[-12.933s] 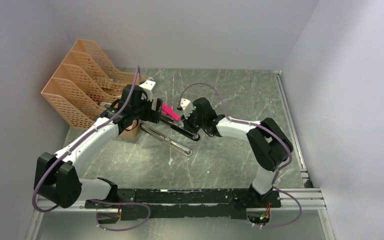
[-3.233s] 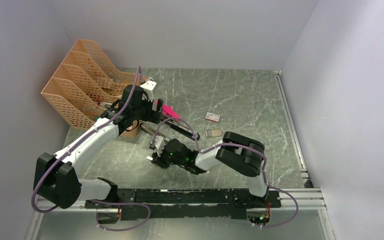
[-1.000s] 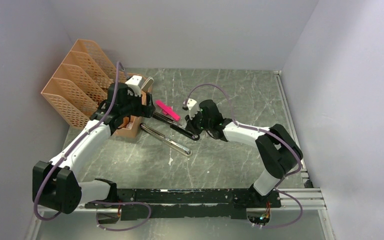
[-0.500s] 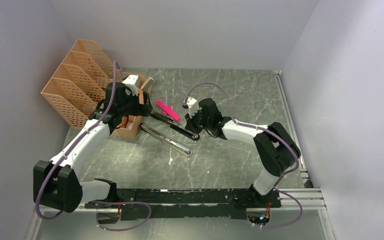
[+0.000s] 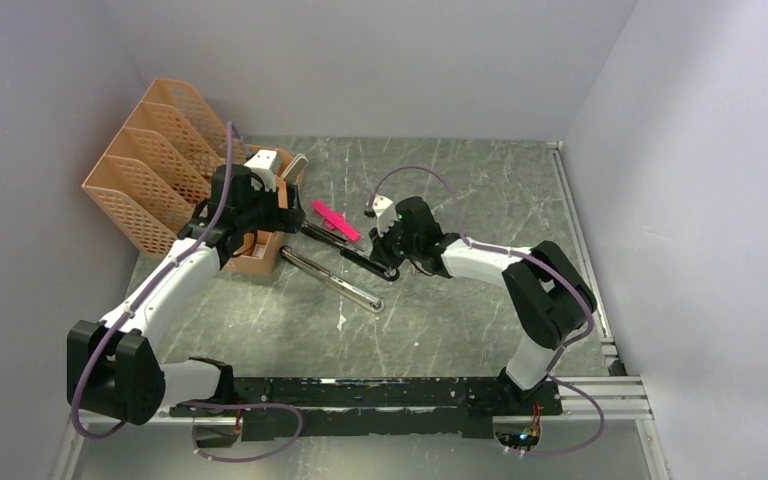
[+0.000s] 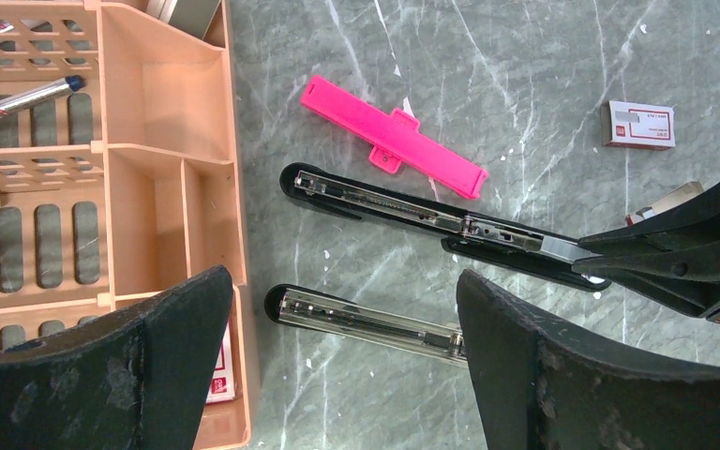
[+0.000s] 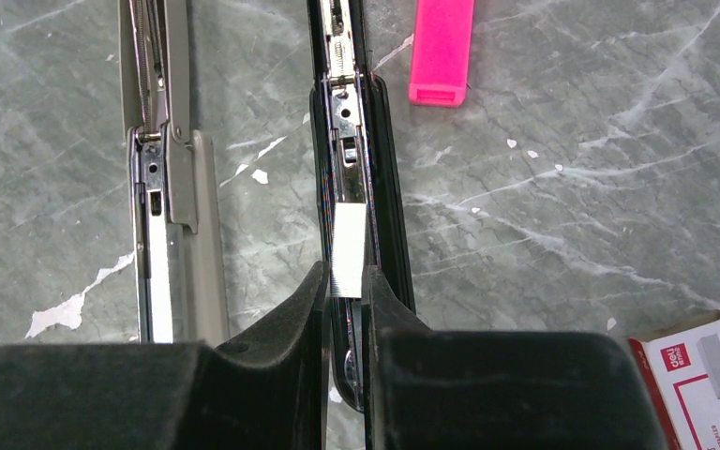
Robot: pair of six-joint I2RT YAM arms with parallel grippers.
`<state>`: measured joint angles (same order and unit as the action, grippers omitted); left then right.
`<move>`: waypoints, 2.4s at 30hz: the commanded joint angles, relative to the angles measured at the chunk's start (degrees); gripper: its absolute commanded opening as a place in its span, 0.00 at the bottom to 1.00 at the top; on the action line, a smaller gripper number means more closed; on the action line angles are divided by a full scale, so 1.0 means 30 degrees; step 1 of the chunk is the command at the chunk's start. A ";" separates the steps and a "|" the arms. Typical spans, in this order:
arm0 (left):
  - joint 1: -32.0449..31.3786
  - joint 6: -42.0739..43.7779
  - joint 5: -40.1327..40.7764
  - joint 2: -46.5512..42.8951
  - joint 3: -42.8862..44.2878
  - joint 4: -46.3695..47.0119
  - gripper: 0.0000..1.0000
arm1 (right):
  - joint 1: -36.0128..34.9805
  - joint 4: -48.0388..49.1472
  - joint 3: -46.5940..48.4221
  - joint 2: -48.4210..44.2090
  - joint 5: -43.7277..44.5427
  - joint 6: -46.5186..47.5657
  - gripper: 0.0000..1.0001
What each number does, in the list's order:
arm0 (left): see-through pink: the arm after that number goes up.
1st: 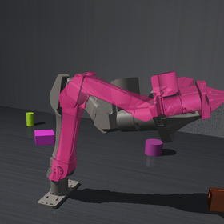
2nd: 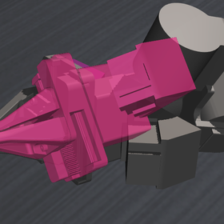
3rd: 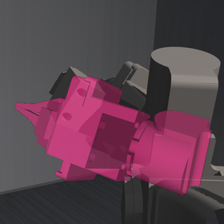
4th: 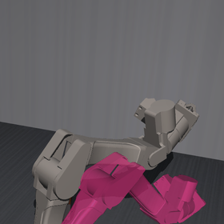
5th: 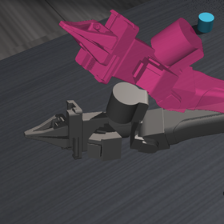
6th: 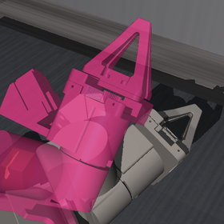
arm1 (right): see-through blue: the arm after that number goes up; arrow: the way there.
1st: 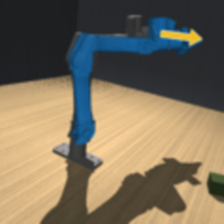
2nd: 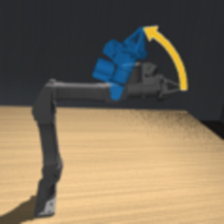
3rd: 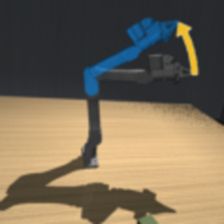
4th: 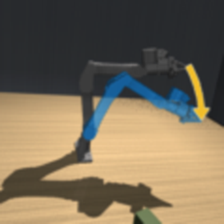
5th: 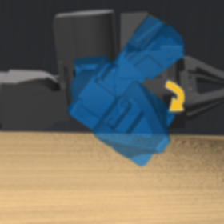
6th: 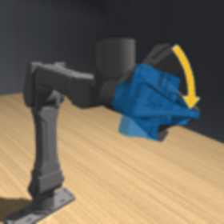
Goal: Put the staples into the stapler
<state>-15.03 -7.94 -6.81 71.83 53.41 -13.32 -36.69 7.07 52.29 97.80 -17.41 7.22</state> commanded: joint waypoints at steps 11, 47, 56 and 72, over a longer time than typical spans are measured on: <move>0.0204 -0.0134 0.0191 0.0021 -0.0166 0.0660 0.94 | 0.0137 -0.0499 0.0687 0.0451 0.0182 -0.0035 0.00; 0.0233 -0.0123 0.0046 0.0108 -0.0144 0.0662 0.94 | 0.0141 -0.2253 0.1550 0.0887 0.0881 0.0915 0.00; 0.0233 -0.0106 -0.0035 0.0138 -0.0123 0.0716 0.94 | 0.0147 -0.2747 0.1612 0.1003 0.0895 0.1478 0.00; 0.0263 -0.0135 -0.0104 0.0163 -0.0135 0.0727 0.94 | 0.0155 -0.3552 0.2340 0.1182 -0.0267 0.2416 0.00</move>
<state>-14.81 -7.94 -6.81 72.01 53.39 -13.21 -36.64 -1.48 58.19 100.22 -17.43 13.13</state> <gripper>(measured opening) 0.941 0.141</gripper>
